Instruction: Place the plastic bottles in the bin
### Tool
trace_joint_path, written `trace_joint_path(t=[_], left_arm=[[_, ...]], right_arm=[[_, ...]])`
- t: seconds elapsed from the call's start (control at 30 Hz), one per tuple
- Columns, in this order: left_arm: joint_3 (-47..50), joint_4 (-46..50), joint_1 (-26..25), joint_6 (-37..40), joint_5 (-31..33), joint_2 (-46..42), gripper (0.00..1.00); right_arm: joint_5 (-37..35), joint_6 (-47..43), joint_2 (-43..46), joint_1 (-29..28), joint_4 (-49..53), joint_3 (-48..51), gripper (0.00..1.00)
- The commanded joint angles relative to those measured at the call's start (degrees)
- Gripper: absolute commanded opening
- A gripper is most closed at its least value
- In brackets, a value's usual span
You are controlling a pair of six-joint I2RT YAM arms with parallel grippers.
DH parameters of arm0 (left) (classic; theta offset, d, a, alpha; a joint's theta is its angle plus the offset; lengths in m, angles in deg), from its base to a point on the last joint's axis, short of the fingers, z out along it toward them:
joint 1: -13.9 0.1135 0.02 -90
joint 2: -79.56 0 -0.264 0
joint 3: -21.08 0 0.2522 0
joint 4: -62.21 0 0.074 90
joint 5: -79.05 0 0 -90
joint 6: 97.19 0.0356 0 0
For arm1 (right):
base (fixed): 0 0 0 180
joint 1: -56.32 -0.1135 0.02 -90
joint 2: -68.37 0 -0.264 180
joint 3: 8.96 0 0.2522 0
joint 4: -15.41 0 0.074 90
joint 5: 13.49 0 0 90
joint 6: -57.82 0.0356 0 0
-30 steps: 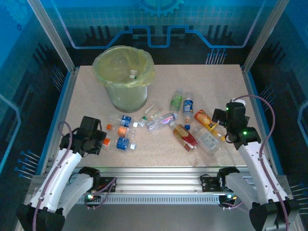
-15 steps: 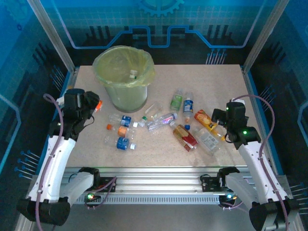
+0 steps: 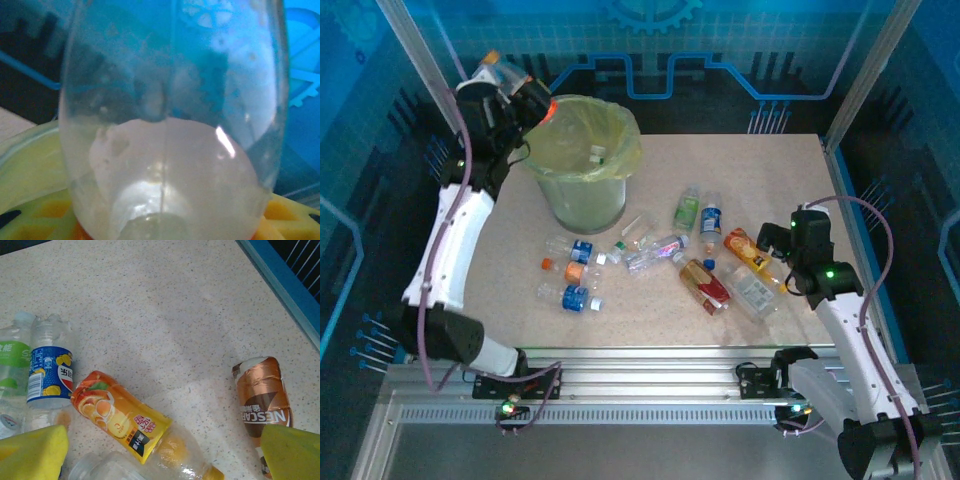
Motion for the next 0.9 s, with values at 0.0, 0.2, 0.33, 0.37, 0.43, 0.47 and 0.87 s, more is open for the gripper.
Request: trace_joint_path(t=[0.0,0.2,0.33,0.37,0.43,0.47,0.87], left_arm=[[-6.8,-0.7,0.3,6.8,-8.4,6.9,0.42],[-16.7,5.6,0.3,13.6,-11.8,17.4,0.41],[-18.1,8.0,0.3,18.9,-11.9,20.5,0.38],[-17.9,8.3,0.3,20.0,-11.9,20.9,0.37],[-17.1,8.9,0.2,21.7,-11.6,21.4,0.37],[-16.7,9.5,0.2,22.7,-11.4,21.6,0.37],[-14.4,14.8,-0.8,27.5,-9.5,24.4,0.36]], right_arm=[[1.5,2.3,-0.8,0.7,1.4,-2.6,1.00],[1.9,4.3,-2.6,0.7,3.8,-3.4,1.00],[2.5,5.7,-3.2,0.7,3.8,-3.4,1.00],[2.7,6.0,-3.3,0.7,3.7,-3.4,1.00],[2.9,6.3,-3.9,0.7,3.6,-3.4,1.00],[3.0,6.5,-4.2,0.7,3.7,-3.4,1.00],[4.6,7.5,-8.5,0.7,3.9,-5.0,1.00]])
